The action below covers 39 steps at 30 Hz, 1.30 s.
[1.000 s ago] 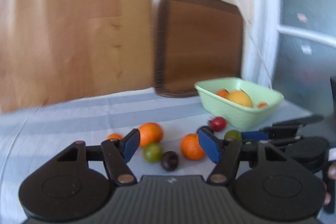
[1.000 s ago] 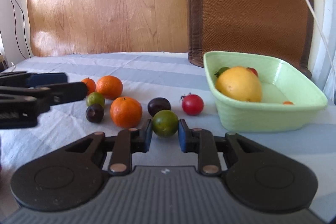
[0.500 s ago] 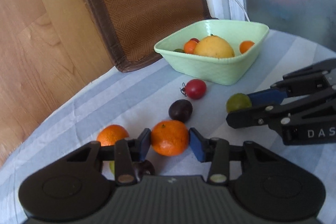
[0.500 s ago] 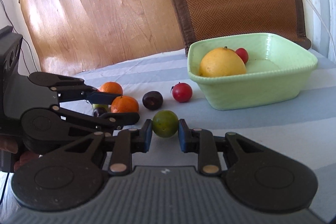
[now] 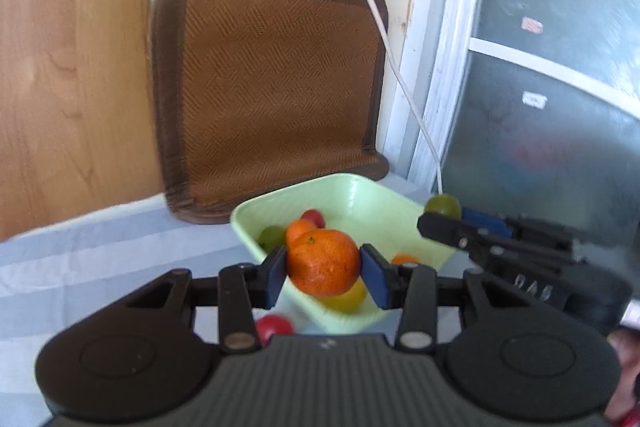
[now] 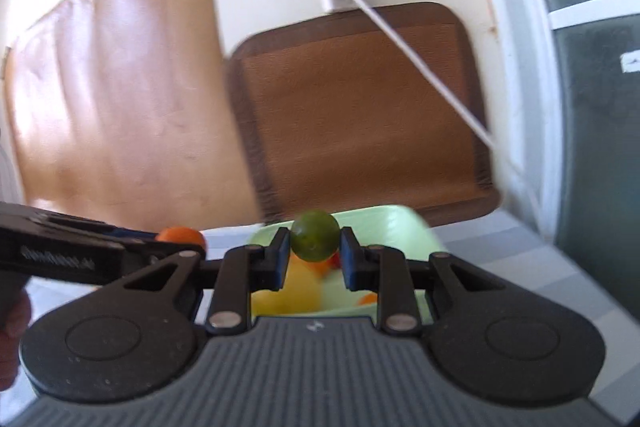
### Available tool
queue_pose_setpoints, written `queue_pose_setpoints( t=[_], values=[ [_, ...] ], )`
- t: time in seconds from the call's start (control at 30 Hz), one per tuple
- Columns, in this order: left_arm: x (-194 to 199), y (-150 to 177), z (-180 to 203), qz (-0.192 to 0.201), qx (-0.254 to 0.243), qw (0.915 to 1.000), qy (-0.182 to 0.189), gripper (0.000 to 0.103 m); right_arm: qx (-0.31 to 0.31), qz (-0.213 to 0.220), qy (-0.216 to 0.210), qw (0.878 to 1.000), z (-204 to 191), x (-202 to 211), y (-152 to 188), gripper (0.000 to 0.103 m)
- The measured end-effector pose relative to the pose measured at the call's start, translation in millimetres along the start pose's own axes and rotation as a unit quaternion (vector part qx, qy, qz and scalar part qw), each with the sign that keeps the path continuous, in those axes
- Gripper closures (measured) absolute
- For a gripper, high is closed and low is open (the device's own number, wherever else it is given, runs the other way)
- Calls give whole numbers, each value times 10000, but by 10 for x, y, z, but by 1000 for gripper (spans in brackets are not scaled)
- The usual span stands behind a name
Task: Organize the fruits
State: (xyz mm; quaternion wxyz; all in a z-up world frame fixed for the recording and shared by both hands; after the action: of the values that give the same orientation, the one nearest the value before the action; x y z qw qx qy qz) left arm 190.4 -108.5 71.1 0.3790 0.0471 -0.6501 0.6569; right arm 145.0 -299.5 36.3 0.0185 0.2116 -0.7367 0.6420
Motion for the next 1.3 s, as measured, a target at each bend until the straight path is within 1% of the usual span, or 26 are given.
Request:
queue_pose_setpoints(
  t=[0.07,0.13,0.17,0.2,0.3,0.43,0.53,0.57,0.6,0.63,0.67,0.8,0.93,1.03,1.1,1.17,1.27,1.3],
  values=[
    [-242,-110,59,-115,167,9998,50,63,-13,-119,159,9998,121,-133,-3,74],
    [-469,-175,152,-218,139,9997,-57,63,-49,-185,248,9995,203,-206,48,74],
    [-552,-186,212,-190,78,9997,-142,63,-15,-243,312,9992,219,-227,79,74],
    [-606,-207,263,-184,16,9997,-175,63,70,-291,387,9988,225,-219,89,74],
    [-752,-218,372,-239,21,9996,-114,63,240,-187,498,9983,210,-194,97,73],
    [-908,-174,499,-310,-154,9992,-217,62,346,-339,592,9971,199,-271,141,73],
    [-952,-133,526,-332,-191,9988,-296,62,300,-376,624,9969,216,-292,137,72],
    [-943,-129,516,-331,-165,9989,-300,59,250,-400,615,9970,235,-297,137,70],
    [-909,-123,501,-318,-133,9989,-304,58,183,-387,583,9974,257,-299,135,69],
    [-860,-116,489,-270,-118,9991,-314,57,118,-361,554,9977,273,-295,135,63],
    [-784,-107,477,-188,-125,9992,-337,57,52,-317,520,9981,288,-282,128,59],
    [-309,-16,352,248,-72,9989,-384,57,-170,-170,430,9988,327,-243,121,60],
    [255,228,95,586,70,9970,-497,55,-330,51,479,9983,353,-179,130,60],
    [650,532,-158,717,99,9934,-887,52,-467,240,637,9966,368,-115,140,60],
    [835,743,-340,694,155,9893,-1273,52,-615,303,739,9949,383,-78,146,60],
    [955,927,-536,602,276,9853,-1573,52,-766,338,853,9928,370,-33,151,60],
    [1080,1128,-774,473,411,9768,-2046,52,-1046,309,781,9910,296,47,188,60],
    [1105,1183,-840,444,464,9747,-2142,52,-1120,277,715,9907,257,98,229,60]
  ],
)
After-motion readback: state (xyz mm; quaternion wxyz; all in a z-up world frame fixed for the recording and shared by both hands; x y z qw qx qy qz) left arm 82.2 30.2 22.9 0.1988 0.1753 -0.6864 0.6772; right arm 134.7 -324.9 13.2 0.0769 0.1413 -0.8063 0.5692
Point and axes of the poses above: each gripper's, at about its wrist camera, not at the fingertips, and x roughly against the way its jaws point, z to its right, y to its underside, the point moved 1 cm from there along -x, roughly the way its jaws point, and after that the axes turned 3 degrees about -z, right-handed, at the moved point
